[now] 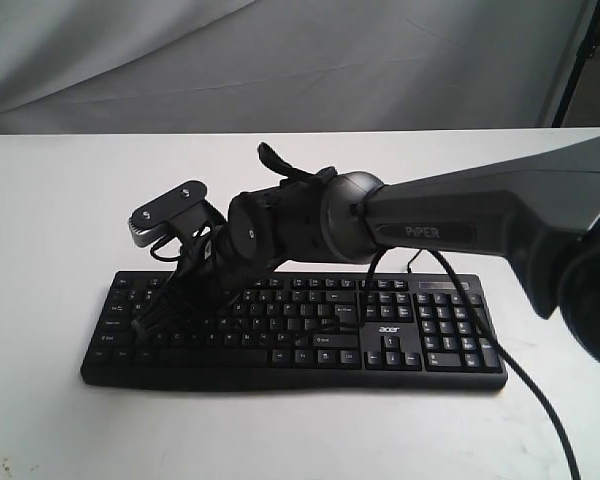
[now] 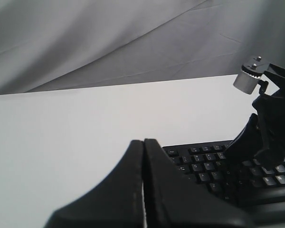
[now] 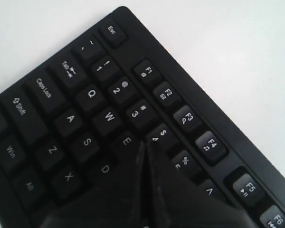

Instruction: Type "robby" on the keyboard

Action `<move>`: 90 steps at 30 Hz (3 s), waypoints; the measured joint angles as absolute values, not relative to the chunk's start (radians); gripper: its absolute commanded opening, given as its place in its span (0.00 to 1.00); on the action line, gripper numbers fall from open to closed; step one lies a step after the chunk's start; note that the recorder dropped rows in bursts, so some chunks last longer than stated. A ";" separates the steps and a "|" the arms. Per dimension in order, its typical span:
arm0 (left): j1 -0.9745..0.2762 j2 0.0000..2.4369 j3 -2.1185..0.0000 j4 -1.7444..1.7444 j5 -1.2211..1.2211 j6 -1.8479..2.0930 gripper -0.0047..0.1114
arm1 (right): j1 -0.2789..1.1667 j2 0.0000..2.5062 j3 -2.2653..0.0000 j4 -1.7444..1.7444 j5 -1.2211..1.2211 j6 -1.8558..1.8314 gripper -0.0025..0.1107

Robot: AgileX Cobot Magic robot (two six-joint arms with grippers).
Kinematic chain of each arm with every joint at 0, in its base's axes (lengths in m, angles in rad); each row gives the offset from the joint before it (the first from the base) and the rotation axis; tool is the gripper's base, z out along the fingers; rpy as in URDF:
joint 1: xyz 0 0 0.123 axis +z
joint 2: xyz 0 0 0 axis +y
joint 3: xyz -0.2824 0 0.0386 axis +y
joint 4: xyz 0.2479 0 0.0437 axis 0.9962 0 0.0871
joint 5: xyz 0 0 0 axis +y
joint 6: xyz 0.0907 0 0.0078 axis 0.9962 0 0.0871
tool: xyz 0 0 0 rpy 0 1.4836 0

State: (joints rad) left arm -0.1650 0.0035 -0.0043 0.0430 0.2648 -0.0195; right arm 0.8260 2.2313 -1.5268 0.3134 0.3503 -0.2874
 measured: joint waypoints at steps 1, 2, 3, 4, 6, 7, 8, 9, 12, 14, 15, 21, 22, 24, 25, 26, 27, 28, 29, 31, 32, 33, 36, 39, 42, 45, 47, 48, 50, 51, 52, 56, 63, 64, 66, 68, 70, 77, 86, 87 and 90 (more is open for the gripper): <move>-0.165 0.003 -0.004 0.043 0.265 -0.020 0.04 | 0.826 2.231 -1.527 0.309 0.350 -0.287 0.02; -0.165 0.003 -0.004 0.043 0.265 -0.020 0.04 | 0.826 2.231 -1.527 0.309 0.350 -0.287 0.02; -0.165 0.003 -0.004 0.043 0.265 -0.020 0.04 | 0.826 2.231 -1.527 0.309 0.350 -0.287 0.02; -0.165 0.003 -0.004 0.043 0.265 -0.020 0.04 | 0.826 2.231 -1.527 0.305 0.350 -0.287 0.02; -0.165 0.003 -0.004 0.043 0.265 -0.020 0.04 | 0.826 2.231 -1.527 0.305 0.350 -0.287 0.02; -0.165 0.003 -0.004 0.043 0.265 -0.020 0.04 | 0.826 2.234 -1.527 0.305 0.350 -0.287 0.02; -0.165 0.003 -0.004 0.043 0.265 -0.020 0.04 | 0.826 2.236 -1.527 0.305 0.350 -0.287 0.02; -0.165 0.003 -0.004 0.043 0.265 -0.020 0.04 | 0.826 2.239 -1.527 0.305 0.350 -0.287 0.02; -0.165 0.003 -0.004 0.043 0.265 -0.020 0.04 | 0.826 2.247 -1.529 0.305 0.349 -0.287 0.02; -0.165 0.003 -0.004 0.043 0.265 -0.020 0.04 | 0.826 2.249 -1.531 0.305 0.346 -0.287 0.02; -0.165 0.003 -0.004 0.043 0.265 -0.020 0.04 | 0.826 2.249 -1.531 0.305 0.345 -0.287 0.02; -0.165 0.003 -0.004 0.043 0.265 -0.020 0.04 | 0.826 2.238 -1.531 0.305 0.353 -0.287 0.02; -0.165 0.003 -0.004 0.043 0.265 -0.020 0.04 | 0.826 2.229 -1.531 0.300 0.358 -0.287 0.02; -0.165 0.003 -0.004 0.043 0.265 -0.020 0.04 | 0.824 2.205 -1.531 0.293 0.373 -0.287 0.02; -0.165 0.003 -0.004 0.043 0.265 -0.020 0.04 | 0.820 2.193 -1.529 0.291 0.377 -0.285 0.02; -0.165 0.003 -0.004 0.043 0.265 -0.020 0.04 | 0.813 2.175 -1.521 0.291 0.377 -0.285 0.02; -0.165 0.003 -0.004 0.043 0.265 -0.020 0.04 | 0.805 2.155 -1.505 0.289 0.374 -0.278 0.02; -0.165 0.003 -0.004 0.043 0.265 -0.020 0.04 | 0.797 2.133 -1.488 0.290 0.368 -0.273 0.02; -0.165 0.003 -0.004 0.043 0.265 -0.020 0.04 | 0.787 2.109 -1.459 0.287 0.358 -0.265 0.02; -0.165 0.003 -0.004 0.043 0.265 -0.020 0.04 | 0.771 2.067 -1.397 0.286 0.344 -0.251 0.02; -0.165 0.003 -0.004 0.043 0.265 -0.020 0.04 | 0.761 2.046 -1.360 0.286 0.339 -0.244 0.02; -0.165 0.003 -0.004 0.043 0.265 -0.020 0.04 | 0.752 2.027 -1.325 0.283 0.333 -0.239 0.02; -0.165 0.003 -0.004 0.043 0.265 -0.020 0.04 | 0.729 1.992 -1.240 0.283 0.333 -0.232 0.02; -0.165 0.003 -0.004 0.043 0.265 -0.020 0.04 | 0.717 1.984 -1.201 0.283 0.321 -0.232 0.02; -0.165 0.003 -0.004 0.043 0.265 -0.020 0.04 | 0.716 1.984 -1.189 0.283 0.309 -0.228 0.02; -0.165 0.003 -0.004 0.043 0.265 -0.020 0.04 | 0.716 1.984 -1.189 0.283 0.287 -0.228 0.02; -0.165 0.003 -0.004 0.043 0.265 -0.020 0.04 | 0.716 1.984 -1.189 0.283 0.278 -0.228 0.02; -0.165 0.003 -0.004 0.043 0.265 -0.020 0.04 | 0.716 1.984 -1.189 0.283 0.276 -0.228 0.02; -0.165 0.003 -0.004 0.043 0.265 -0.020 0.04 | 0.716 1.988 -1.189 0.283 0.273 -0.228 0.02; -0.165 0.003 -0.004 0.043 0.265 -0.020 0.04 | 0.716 1.993 -1.189 0.283 0.273 -0.228 0.02; -0.165 0.003 -0.004 0.043 0.265 -0.020 0.04 | 0.716 1.996 -1.189 0.283 0.269 -0.228 0.02; -0.165 0.003 -0.004 0.043 0.265 -0.020 0.04 | 0.716 2.006 -1.189 0.283 0.260 -0.228 0.02; -0.165 0.003 -0.004 0.043 0.265 -0.020 0.04 | 0.716 2.021 -1.189 0.283 0.253 -0.226 0.02; -0.165 0.003 -0.004 0.043 0.265 -0.020 0.04 | 0.716 2.021 -1.189 0.283 0.250 -0.226 0.02; -0.165 0.003 -0.004 0.043 0.265 -0.020 0.04 | 0.716 2.021 -1.189 0.283 0.246 -0.226 0.02; -0.165 0.003 -0.004 0.043 0.265 -0.020 0.04 | 0.716 2.027 -1.189 0.283 0.241 -0.226 0.02; -0.165 0.003 -0.004 0.043 0.265 -0.020 0.04 | 0.716 2.034 -1.189 0.283 0.242 -0.226 0.02; -0.165 0.003 -0.004 0.043 0.265 -0.020 0.04 | 0.716 2.048 -1.189 0.283 0.242 -0.224 0.02; -0.165 0.003 -0.004 0.043 0.265 -0.020 0.04 | 0.716 1.995 -1.191 0.281 0.290 -0.224 0.02; -0.165 0.003 -0.004 0.043 0.265 -0.020 0.04 | 0.720 1.978 -1.208 0.279 0.329 -0.224 0.02; -0.165 0.003 -0.004 0.043 0.265 -0.020 0.04 | 0.778 1.970 -1.281 0.273 0.412 -0.237 0.02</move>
